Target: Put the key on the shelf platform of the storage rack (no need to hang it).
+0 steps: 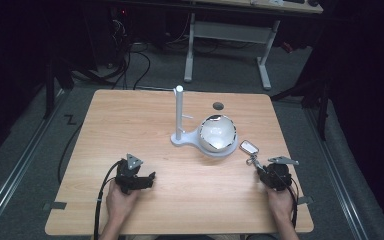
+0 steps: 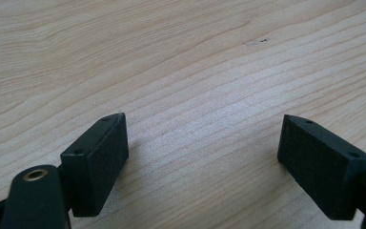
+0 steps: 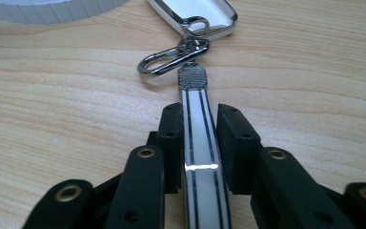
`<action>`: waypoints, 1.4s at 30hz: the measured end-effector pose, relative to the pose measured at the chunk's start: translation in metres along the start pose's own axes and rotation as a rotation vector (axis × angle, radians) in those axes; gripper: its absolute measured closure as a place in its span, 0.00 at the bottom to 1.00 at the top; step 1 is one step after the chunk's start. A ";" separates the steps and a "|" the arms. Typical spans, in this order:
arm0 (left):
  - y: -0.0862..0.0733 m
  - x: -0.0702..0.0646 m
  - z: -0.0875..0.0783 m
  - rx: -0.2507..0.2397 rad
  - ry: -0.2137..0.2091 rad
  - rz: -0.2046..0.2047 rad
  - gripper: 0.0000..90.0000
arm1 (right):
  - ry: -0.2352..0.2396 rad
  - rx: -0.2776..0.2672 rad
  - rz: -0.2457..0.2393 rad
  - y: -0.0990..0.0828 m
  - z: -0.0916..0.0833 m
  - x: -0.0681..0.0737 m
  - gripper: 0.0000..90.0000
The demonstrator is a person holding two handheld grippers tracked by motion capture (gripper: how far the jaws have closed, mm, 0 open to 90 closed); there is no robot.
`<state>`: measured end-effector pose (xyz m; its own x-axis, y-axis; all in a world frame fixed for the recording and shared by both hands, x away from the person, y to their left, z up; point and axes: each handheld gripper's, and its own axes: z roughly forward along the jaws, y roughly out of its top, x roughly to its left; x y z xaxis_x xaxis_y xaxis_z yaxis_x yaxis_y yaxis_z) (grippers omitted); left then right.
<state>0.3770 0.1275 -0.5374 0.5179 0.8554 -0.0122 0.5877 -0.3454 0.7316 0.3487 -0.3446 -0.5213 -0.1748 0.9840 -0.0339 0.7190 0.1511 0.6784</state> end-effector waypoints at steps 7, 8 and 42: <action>0.000 0.000 0.000 0.000 0.001 0.001 0.19 | 0.006 -0.010 0.001 -0.004 -0.002 0.001 0.83; 0.000 0.000 0.000 0.000 0.001 0.001 0.19 | 0.006 -0.009 0.001 -0.004 -0.003 0.001 0.83; 0.001 0.001 0.001 0.002 0.002 -0.003 0.18 | 0.103 -0.222 0.016 0.014 -0.054 0.006 0.84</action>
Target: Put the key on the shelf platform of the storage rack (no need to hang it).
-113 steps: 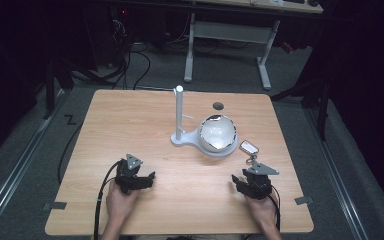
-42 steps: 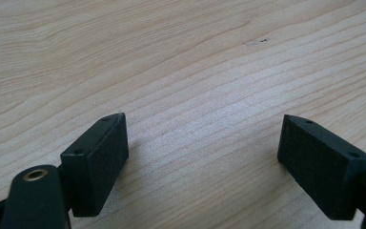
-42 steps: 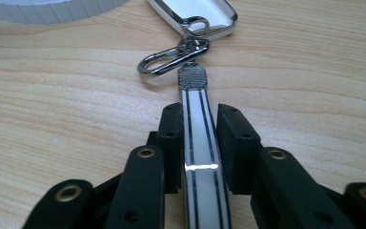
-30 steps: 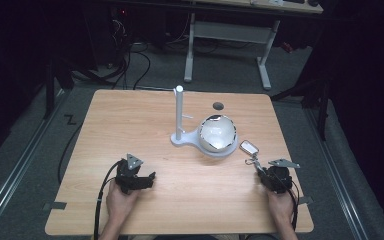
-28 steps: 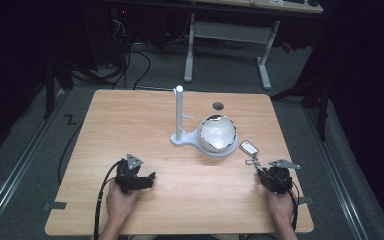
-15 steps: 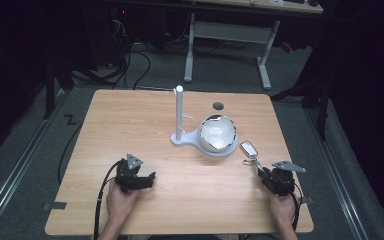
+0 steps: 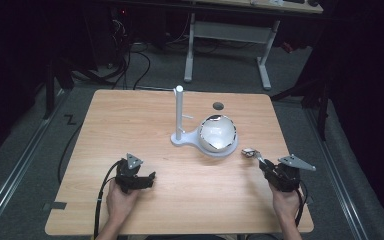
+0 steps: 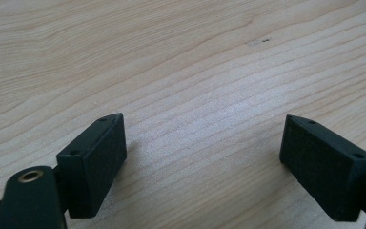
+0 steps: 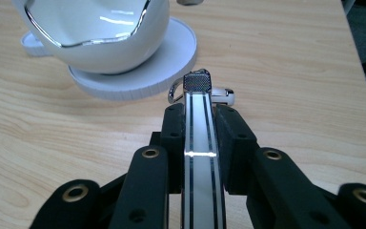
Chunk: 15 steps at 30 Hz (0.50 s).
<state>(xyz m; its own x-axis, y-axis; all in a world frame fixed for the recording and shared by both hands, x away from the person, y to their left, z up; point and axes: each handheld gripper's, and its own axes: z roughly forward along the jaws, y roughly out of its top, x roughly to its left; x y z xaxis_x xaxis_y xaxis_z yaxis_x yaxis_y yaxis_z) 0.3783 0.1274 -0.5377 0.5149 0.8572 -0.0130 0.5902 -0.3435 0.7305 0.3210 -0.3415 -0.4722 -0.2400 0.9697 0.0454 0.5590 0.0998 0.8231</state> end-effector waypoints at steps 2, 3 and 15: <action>0.000 0.000 0.000 0.000 0.000 0.000 0.18 | 0.001 -0.015 0.014 0.003 -0.005 -0.002 0.84; 0.000 0.000 0.000 0.000 0.001 0.000 0.18 | 0.002 -0.025 0.013 0.005 -0.008 -0.004 0.84; 0.001 0.001 0.001 0.000 0.005 -0.006 0.17 | 0.034 -0.061 0.044 0.011 -0.028 -0.014 0.84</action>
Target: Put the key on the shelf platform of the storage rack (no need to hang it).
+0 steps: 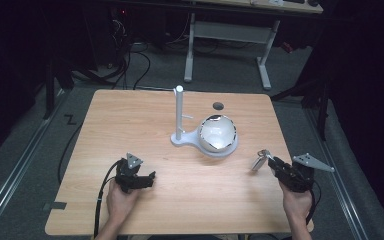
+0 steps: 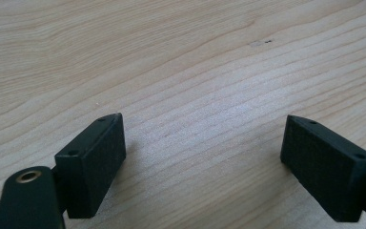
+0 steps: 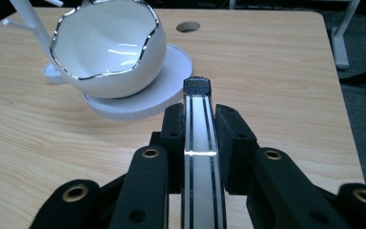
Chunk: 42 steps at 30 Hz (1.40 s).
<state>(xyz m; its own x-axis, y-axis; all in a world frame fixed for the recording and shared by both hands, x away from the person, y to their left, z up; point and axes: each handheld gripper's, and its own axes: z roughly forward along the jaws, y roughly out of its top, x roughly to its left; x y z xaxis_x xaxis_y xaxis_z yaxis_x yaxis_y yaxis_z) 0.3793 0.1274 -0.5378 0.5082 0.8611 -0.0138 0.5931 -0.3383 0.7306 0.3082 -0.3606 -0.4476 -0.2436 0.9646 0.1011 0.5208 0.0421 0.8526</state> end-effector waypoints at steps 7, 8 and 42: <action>0.000 0.001 0.000 0.002 0.000 -0.003 0.17 | 0.034 -0.025 -0.032 0.015 -0.006 0.011 0.84; 0.000 0.001 0.000 0.002 0.000 -0.004 0.17 | 0.045 -0.027 -0.032 0.017 -0.006 0.012 0.84; 0.001 0.001 0.002 0.002 0.007 -0.005 0.17 | 0.241 -0.057 -0.095 0.075 0.018 0.061 0.84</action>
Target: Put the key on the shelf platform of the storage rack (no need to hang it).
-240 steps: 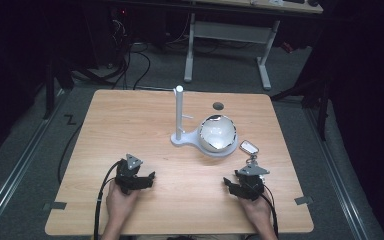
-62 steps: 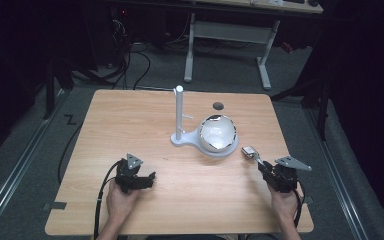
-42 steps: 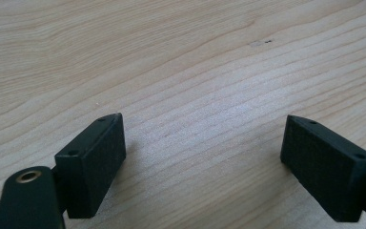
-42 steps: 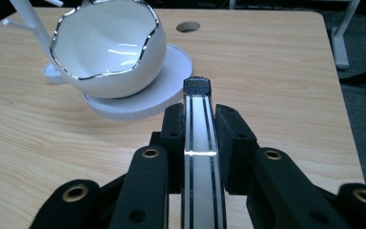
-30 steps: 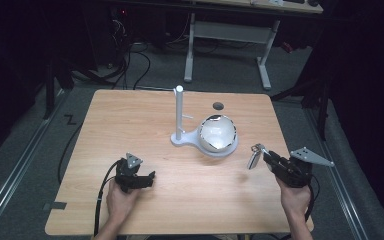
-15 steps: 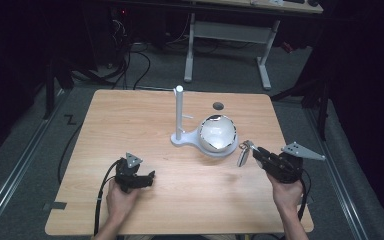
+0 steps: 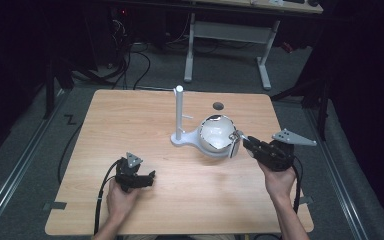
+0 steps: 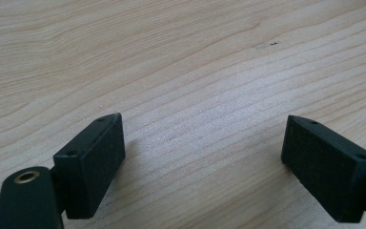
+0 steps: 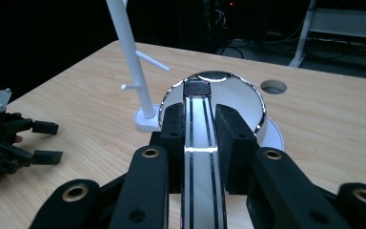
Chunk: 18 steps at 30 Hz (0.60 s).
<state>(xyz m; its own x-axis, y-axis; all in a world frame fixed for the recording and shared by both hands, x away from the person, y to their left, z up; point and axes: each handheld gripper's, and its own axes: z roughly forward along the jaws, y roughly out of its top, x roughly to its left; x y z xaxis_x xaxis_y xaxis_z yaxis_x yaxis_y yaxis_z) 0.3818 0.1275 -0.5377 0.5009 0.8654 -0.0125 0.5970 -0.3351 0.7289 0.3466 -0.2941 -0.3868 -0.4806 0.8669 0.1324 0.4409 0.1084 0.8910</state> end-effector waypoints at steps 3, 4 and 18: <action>0.000 0.000 0.000 0.000 -0.001 0.001 0.17 | 0.010 0.004 -0.009 0.009 0.007 0.002 0.84; 0.000 0.000 0.000 0.000 0.000 0.001 0.17 | 0.011 0.007 -0.010 0.011 0.010 0.002 0.84; 0.000 0.001 0.000 -0.003 -0.002 -0.003 0.19 | 0.017 0.064 -0.004 0.017 0.053 -0.004 0.84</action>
<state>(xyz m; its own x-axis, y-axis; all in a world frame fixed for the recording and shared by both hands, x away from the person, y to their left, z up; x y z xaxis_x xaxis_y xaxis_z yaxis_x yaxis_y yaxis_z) 0.3820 0.1281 -0.5375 0.5005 0.8656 -0.0166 0.5967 -0.3310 0.7310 0.3964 -0.2693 -0.3949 -0.4948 0.8583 0.1364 0.4864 0.1434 0.8619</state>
